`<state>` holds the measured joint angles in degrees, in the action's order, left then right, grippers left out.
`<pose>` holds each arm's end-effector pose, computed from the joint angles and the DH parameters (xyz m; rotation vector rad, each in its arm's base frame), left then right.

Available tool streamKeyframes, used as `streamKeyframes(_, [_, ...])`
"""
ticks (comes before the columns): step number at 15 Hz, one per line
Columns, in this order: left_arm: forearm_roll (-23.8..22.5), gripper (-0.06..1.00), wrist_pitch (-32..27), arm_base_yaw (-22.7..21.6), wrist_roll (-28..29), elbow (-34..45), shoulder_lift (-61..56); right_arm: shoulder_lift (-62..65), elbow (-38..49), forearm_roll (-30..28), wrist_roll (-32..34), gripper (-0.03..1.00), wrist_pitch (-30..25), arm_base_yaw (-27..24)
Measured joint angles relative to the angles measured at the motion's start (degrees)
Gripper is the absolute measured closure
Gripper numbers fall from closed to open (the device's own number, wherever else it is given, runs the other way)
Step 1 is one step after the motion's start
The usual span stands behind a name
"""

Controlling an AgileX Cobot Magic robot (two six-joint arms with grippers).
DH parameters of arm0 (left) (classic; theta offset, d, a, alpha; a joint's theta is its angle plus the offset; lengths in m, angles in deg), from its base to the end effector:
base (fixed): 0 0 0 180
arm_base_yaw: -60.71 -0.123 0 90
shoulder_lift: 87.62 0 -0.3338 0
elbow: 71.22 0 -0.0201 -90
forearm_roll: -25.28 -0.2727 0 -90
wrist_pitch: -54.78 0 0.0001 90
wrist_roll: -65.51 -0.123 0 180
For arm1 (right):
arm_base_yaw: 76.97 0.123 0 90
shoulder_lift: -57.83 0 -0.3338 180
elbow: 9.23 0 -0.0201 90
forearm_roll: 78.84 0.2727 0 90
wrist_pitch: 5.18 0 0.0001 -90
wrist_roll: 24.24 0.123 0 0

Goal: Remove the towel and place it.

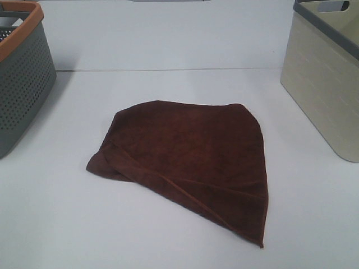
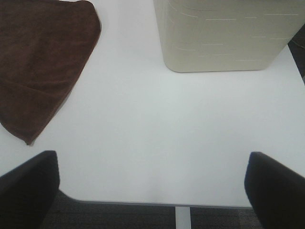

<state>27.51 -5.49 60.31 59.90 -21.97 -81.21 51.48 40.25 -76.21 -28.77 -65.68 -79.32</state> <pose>-0.0073 -0.0042 0.2769 0.0938 2.0206 0.0200 -0.0071 0.0052 0.2752 -0.0408 2.0291 -0.0209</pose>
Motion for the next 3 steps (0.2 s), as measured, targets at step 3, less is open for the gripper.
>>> streamKeyframes(3, [0.0,-0.05,0.0,0.0,0.0,0.0,0.0,0.0,0.0,0.0,0.0,0.02,0.0,0.0])
